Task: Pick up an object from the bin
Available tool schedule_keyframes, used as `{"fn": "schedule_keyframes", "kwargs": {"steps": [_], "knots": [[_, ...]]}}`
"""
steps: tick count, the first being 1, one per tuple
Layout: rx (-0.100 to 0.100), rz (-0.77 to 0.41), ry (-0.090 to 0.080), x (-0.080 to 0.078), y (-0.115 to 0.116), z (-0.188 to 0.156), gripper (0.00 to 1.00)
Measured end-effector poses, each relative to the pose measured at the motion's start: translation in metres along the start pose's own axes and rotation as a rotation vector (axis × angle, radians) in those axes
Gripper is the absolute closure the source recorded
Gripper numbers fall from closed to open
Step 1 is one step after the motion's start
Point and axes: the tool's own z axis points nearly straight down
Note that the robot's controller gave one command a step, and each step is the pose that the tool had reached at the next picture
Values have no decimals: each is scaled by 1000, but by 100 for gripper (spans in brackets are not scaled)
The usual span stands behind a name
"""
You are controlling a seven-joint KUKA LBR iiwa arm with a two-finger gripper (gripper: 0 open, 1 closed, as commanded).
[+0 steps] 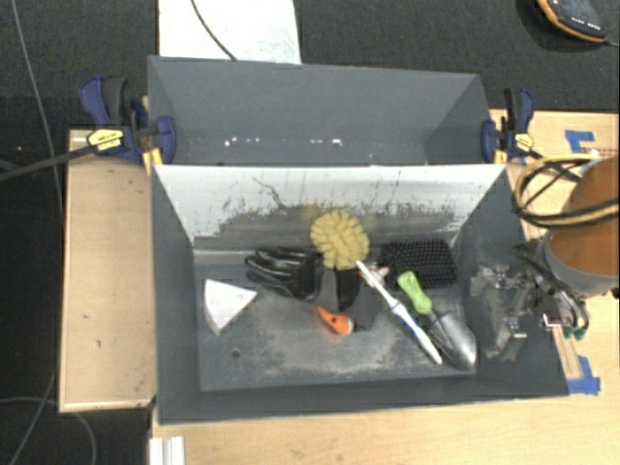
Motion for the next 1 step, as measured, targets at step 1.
{"fn": "schedule_keyframes", "kwargs": {"steps": [1], "knots": [[-1,207,6,9,7,78,0]]}}
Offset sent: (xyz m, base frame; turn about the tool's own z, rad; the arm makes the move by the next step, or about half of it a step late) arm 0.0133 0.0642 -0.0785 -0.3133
